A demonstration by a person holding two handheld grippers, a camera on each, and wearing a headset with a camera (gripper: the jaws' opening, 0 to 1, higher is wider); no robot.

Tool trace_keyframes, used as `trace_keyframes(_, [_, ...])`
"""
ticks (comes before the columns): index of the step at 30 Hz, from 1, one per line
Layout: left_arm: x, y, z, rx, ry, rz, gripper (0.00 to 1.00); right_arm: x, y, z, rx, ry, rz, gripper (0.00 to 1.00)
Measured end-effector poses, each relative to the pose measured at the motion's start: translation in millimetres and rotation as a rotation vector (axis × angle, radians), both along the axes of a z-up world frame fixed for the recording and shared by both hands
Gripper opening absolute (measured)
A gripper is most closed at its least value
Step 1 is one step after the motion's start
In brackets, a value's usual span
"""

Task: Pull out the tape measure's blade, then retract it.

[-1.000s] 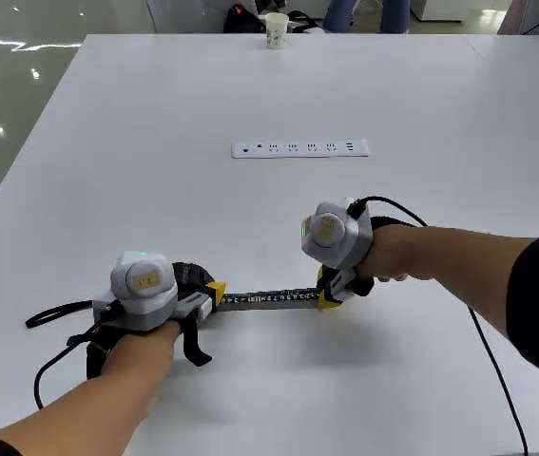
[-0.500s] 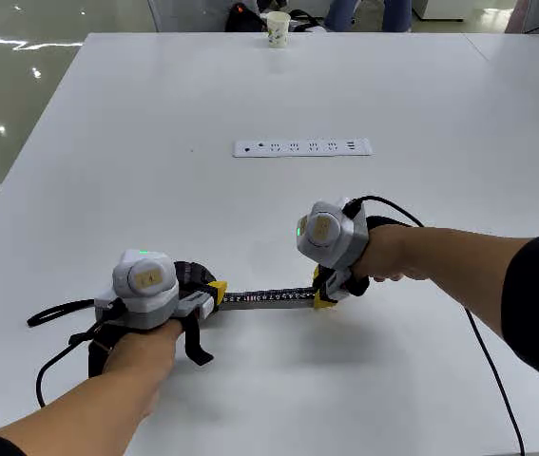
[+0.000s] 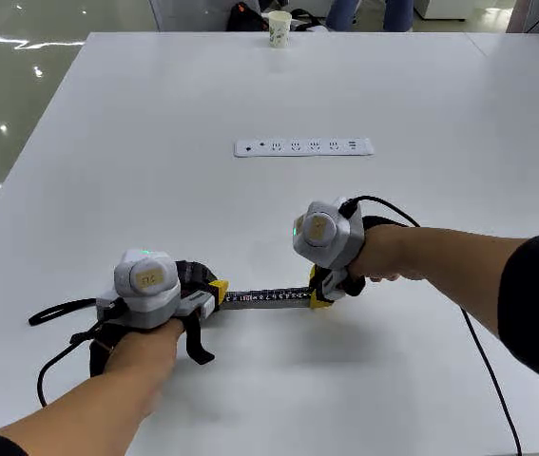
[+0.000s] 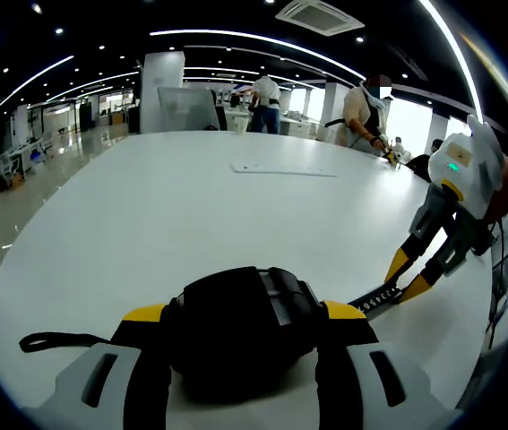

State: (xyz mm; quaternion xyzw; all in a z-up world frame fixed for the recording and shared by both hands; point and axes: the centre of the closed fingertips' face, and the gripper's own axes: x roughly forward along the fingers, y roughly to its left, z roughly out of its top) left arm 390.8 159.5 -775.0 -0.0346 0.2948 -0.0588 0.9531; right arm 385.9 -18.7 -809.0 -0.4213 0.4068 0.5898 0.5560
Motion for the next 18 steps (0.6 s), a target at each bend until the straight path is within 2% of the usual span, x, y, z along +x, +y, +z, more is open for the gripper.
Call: trace_keyframes(18, [-0.2, -0.3, 0.0, -0.001, 0.0, 0.001, 0.61, -1.8, 10.1, -1.3, 0.016, 0.0, 0.002, 0.11])
